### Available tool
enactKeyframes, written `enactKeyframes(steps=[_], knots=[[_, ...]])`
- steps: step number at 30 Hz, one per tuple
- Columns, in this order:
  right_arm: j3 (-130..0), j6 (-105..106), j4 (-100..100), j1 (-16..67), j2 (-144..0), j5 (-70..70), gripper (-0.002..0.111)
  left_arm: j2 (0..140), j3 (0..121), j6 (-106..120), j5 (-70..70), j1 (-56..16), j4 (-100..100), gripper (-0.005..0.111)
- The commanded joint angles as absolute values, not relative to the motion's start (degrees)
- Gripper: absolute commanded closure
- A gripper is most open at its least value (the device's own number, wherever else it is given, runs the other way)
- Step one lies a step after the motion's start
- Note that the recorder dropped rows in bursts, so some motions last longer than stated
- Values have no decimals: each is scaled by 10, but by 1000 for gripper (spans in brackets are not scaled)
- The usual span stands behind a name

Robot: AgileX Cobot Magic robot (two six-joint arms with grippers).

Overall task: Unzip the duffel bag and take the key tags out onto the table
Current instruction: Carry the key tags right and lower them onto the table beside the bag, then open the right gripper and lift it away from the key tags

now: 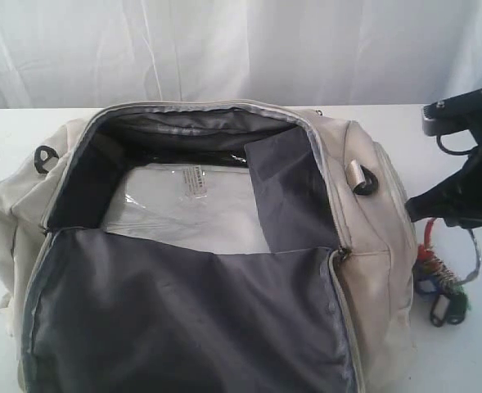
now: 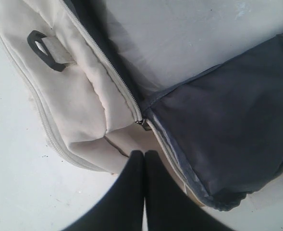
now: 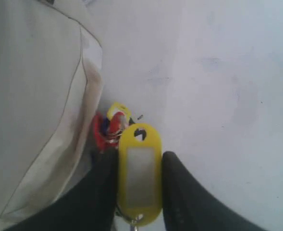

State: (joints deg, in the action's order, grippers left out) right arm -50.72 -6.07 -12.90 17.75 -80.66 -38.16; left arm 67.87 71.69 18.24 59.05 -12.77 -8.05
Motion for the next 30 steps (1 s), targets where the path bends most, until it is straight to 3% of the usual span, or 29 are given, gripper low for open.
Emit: enactKeyframes(steps=[1,30], knots=[[-506,-82,-133,174,-831,-360,108,674,714,182,596,-127,-91,107],[-506,-123,-123,174,-970,-347,108,674,714,194,596,-127,-104,107]])
